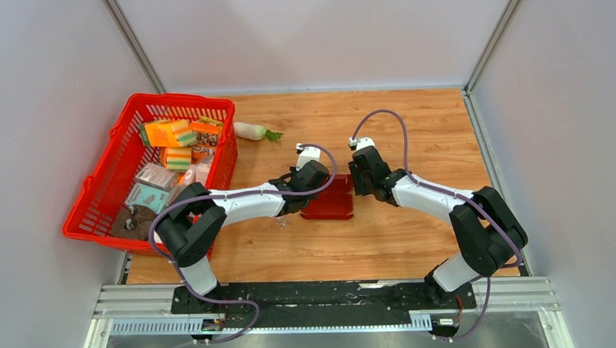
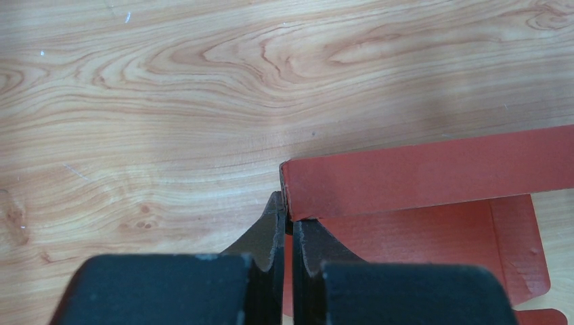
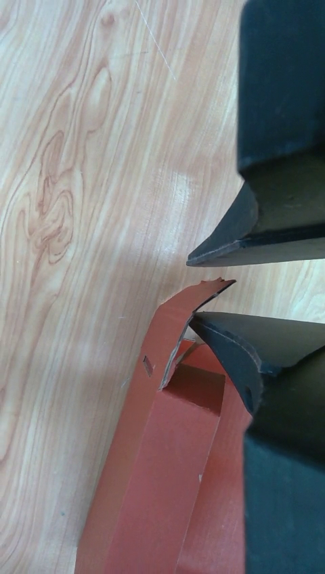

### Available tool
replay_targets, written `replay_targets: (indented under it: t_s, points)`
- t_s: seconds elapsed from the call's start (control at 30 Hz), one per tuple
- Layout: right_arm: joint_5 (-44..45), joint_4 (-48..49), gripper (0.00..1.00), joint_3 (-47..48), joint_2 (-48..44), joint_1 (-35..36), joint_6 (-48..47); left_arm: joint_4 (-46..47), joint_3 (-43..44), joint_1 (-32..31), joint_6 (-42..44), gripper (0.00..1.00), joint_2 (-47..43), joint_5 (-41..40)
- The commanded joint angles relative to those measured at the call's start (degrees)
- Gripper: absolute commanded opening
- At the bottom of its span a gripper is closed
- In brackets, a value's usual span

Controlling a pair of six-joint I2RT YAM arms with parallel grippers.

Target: Fold the paper box

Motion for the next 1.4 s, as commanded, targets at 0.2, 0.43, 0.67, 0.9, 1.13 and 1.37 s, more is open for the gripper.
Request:
replay_targets:
  t_s: [0.2,0.43,0.67,0.9,1.13,1.37]
  points:
    - [-1.17,3.34,0.07,2.55,-0.16,1.13,-0.56,0.97,-0.61,-0.24,1.67,0.00,-0.94,1.14]
    - [-2.14,-4.83,0.00,6.68,-1.04,4.12,10.95,1.68,-0.26,-0.24,0.97,0.00,-1.02,1.75]
    - [-1.52,-11.69,0.00,11.60,0.01,4.56,22.82,1.76,-0.34,-0.24,0.27,0.00,-1.03,2.28]
    - [-1.36,-16.08,0.00,16.52,4.84,4.56,23.99,1.68,-0.70,-0.24,0.35,0.00,-1.64,2.46]
    - [-1.52,-19.77,0.00,18.37,4.41,4.39,25.72,2.91,-2.54,-0.32,1.15,0.00,-2.17,1.49]
    - [-7.23,-14.87,0.00,15.48,5.46,4.30,43.47,3.35,-2.19,-0.24,-0.26,0.00,-1.90,3.25]
